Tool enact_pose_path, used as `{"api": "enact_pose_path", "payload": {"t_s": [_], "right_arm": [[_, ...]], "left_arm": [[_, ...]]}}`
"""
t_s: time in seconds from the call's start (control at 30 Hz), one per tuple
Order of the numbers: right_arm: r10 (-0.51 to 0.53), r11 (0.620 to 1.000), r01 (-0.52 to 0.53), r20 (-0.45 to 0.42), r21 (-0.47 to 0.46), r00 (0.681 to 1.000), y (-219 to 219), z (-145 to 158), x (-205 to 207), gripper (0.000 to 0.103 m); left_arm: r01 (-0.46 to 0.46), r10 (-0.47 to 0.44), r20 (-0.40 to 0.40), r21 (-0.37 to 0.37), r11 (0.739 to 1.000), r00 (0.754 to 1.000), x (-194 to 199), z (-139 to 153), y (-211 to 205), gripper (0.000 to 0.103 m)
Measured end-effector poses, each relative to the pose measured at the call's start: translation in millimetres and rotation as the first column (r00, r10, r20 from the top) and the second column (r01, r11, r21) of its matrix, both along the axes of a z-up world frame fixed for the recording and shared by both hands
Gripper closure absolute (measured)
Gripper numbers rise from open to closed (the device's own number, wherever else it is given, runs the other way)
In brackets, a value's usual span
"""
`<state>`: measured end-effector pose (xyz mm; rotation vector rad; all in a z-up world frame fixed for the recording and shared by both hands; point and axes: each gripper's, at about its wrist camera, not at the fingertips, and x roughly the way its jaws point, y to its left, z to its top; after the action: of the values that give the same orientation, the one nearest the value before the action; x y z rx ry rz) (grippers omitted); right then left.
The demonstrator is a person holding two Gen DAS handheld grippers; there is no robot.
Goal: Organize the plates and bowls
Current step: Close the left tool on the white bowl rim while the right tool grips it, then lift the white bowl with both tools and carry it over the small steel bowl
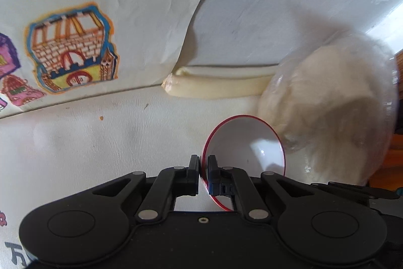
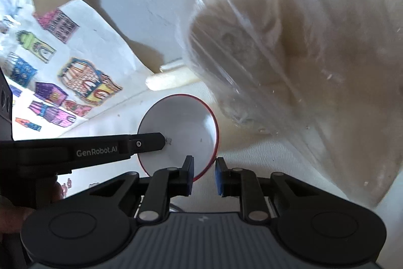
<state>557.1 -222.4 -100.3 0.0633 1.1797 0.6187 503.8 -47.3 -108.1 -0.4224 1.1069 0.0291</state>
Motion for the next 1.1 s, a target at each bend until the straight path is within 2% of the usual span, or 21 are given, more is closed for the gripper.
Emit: {"api": "enact_pose_path", "payload": {"t_s": [0.27, 0.63, 0.83, 0.93, 1.1], "right_arm": [[0.046, 0.998, -0.049, 0.066, 0.042, 0.997, -22, 34, -16, 0.083], [0.079, 0.993, -0.092, 0.166, 0.072, 0.983, -69, 78, -48, 0.083], [0.091, 0.988, -0.115, 0.216, 0.102, 0.972, -103, 98, -63, 0.083], [0.097, 0.986, -0.127, 0.24, 0.111, 0.966, -118, 102, -72, 0.082], [0.091, 0.984, -0.129, 0.271, 0.125, 0.958, -141, 108, -83, 0.082]], "left_arm": [[-0.009, 0.01, 0.078, -0.014, 1.0, 0.997, -28, 31, -10, 0.097], [-0.044, 0.049, 0.192, -0.033, 0.998, 0.98, -59, 68, -49, 0.097], [-0.01, 0.017, 0.259, -0.03, 0.999, 0.966, -78, 95, -72, 0.097], [0.014, -0.006, 0.294, -0.028, 1.0, 0.956, -87, 99, -82, 0.097], [0.05, -0.034, 0.306, -0.044, 0.998, 0.951, -92, 101, -99, 0.097]]}}
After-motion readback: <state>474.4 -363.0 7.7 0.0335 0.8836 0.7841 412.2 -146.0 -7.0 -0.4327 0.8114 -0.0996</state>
